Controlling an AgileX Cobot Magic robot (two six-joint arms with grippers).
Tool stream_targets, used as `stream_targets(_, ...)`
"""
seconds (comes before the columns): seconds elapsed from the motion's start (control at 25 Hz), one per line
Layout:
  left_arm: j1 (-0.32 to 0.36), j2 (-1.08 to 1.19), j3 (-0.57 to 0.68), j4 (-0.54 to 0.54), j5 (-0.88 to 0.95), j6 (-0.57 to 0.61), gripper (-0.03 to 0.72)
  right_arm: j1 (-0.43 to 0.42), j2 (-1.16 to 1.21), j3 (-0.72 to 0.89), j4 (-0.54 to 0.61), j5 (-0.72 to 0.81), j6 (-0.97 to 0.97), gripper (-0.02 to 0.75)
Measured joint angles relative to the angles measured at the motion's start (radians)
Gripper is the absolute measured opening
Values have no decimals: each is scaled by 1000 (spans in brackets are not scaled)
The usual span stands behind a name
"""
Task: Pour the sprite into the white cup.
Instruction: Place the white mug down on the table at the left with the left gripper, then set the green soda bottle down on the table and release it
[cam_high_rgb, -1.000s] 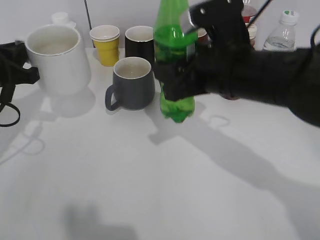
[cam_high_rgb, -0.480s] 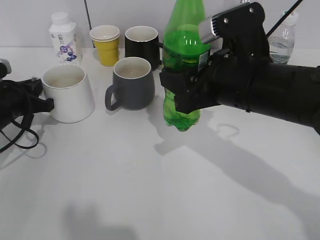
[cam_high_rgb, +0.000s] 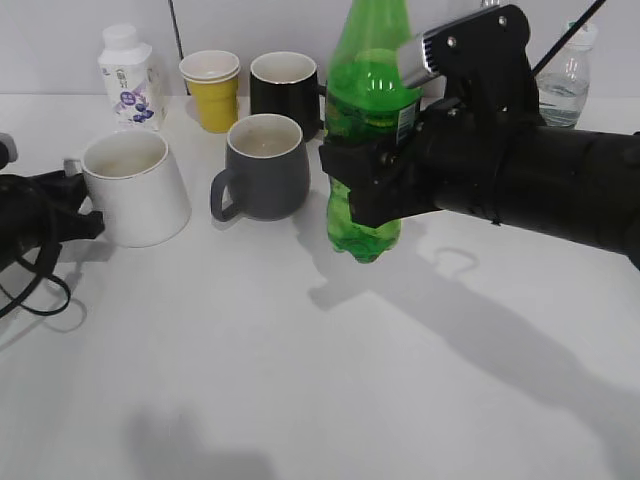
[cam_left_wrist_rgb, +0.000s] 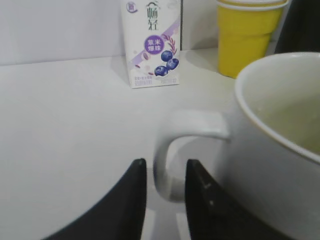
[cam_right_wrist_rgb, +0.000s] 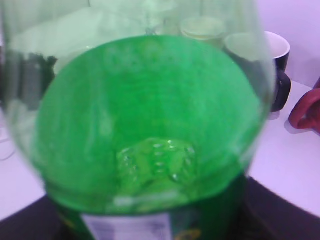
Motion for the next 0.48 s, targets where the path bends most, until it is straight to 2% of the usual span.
stream_targets(0.16,0,-57,59,-2,-16,0,230,-1,0,0,43,0,-6,393)
stream_targets(0.32,0,-129,126,-4,-19,-1,238,-37,14,0,226,-31,-150,393)
stream_targets(0.48,0,-217,194,-4,-12,-1,239,-103,98,0,379,-154,-238,393)
